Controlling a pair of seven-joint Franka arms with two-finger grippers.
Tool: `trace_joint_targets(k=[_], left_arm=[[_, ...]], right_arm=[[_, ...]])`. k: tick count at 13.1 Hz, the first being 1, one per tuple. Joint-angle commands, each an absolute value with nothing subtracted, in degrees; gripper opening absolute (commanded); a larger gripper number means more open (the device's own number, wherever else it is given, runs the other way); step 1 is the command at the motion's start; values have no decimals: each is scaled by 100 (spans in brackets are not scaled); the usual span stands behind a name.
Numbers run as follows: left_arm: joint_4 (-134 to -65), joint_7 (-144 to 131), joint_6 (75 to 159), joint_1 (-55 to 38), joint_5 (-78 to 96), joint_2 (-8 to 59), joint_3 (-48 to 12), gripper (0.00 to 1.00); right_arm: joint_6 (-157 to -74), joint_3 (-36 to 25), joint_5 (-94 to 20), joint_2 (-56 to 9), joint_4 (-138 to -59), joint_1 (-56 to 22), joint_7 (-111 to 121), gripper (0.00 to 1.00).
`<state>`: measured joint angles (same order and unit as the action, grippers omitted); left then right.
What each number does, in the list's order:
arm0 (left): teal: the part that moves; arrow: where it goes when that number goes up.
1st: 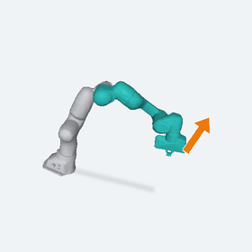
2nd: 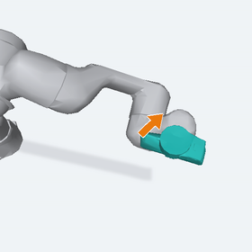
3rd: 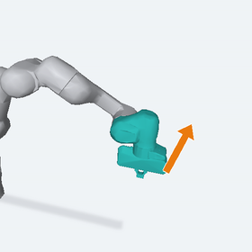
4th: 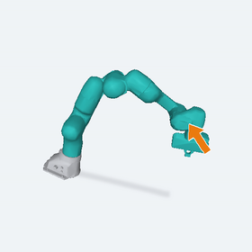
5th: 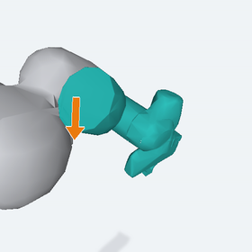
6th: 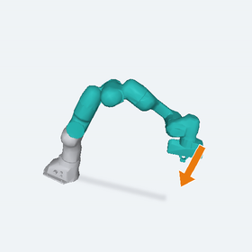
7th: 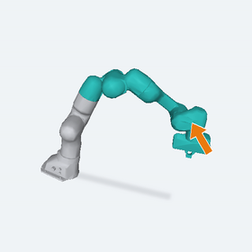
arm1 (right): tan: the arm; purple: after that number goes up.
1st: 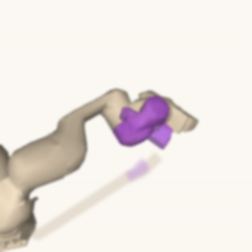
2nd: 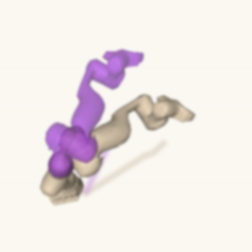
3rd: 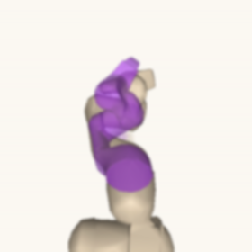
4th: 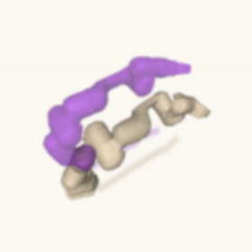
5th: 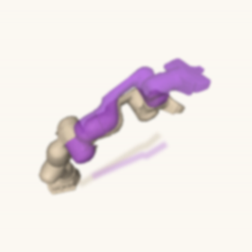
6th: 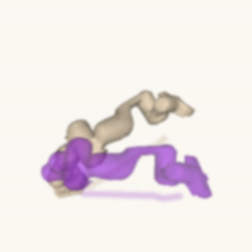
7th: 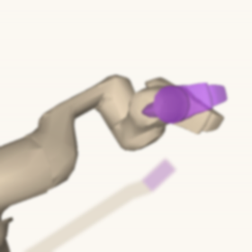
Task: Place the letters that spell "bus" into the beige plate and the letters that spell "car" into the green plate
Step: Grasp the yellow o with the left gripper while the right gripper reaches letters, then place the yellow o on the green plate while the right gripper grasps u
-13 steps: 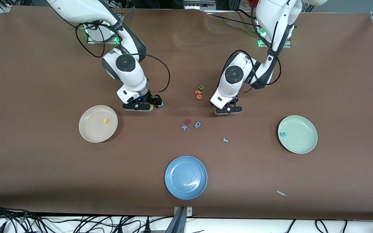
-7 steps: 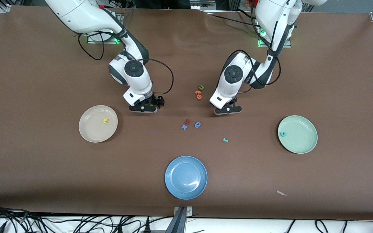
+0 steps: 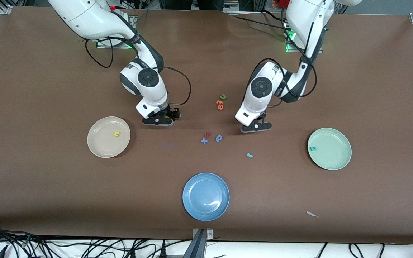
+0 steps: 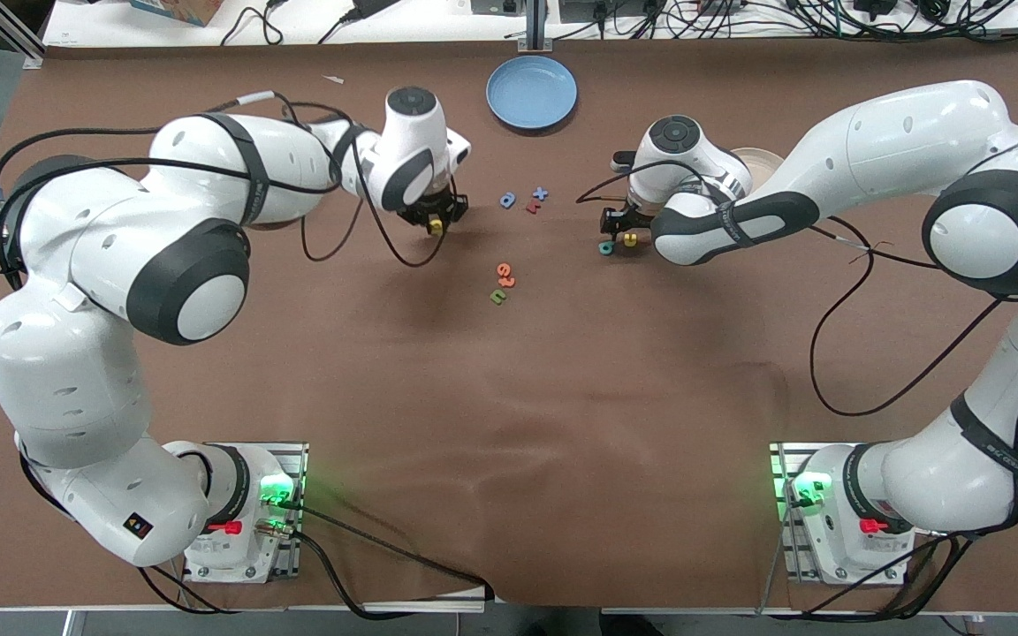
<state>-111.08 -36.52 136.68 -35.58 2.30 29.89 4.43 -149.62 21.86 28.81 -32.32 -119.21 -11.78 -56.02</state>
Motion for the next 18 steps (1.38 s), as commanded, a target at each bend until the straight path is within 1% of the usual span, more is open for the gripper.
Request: trace_joint_targets(k=[1,2,3,4,6,7,8,11,12,13,14,15,16,17,18], left_arm=[[-10591,-2773,13105,-2947,44,3032,422,19],[-10547,-2403,13070,-2692,44,3015,422,19],[-10512,-2025,13052,-2489,35,3015,422,19],[-10442,-1534,13043,-2270,35,3023,431,19],[-10363,-411,13043,-1760,26,3032,431,19],[-10310,153,13043,-1488,26,3050,439,19],[-10292,654,13043,-1207,18,3050,439,19],[-10178,1834,13069,-625,-183,3242,439,20],[-10039,1994,13078,-528,-472,3374,439,32],[-9898,2073,13078,-510,-840,3497,439,73],[-9714,2074,13069,-553,-1105,3620,413,100],[-9573,2022,13052,-606,-1081,3647,387,100],[-9545,1726,13052,-606,-663,3639,335,100],[-9458,1375,13052,-615,115,3647,308,100],[-9248,1093,13052,-711,732,3752,229,100]], right_arm=[[-15073,2206,3111,-3401,-11918,-1169,-5748,77],[-15073,2206,3111,-3393,-11927,-1160,-5739,70],[-15073,2206,3111,-3393,-11927,-1160,-5739,61],[-15073,2206,3111,-3384,-11927,-1169,-5748,55],[-15073,2206,3111,-3375,-11927,-1160,-5739,54],[-15073,2206,3120,-3375,-11927,-1160,-5739,52],[-15073,2206,3120,-3375,-11927,-1160,-5739,46],[-15073,2206,3120,-3366,-11927,-1160,-5739,23],[-15065,2206,3120,-3358,-11927,-1160,-5739,16],[-15064,2206,3120,-3349,-11927,-1160,-5739,10],[-15056,2206,3120,-3331,-11927,-1160,-5731,6],[-15030,2206,3120,-3288,-11927,-1160,-5704,6],[-15021,2206,3120,-3191,-11927,-1134,-5608,5],[-14994,2206,3129,-3060,-11935,-1038,-5460,5],[-14803,2206,3146,-2850,-11979,-889,-5249,5]])
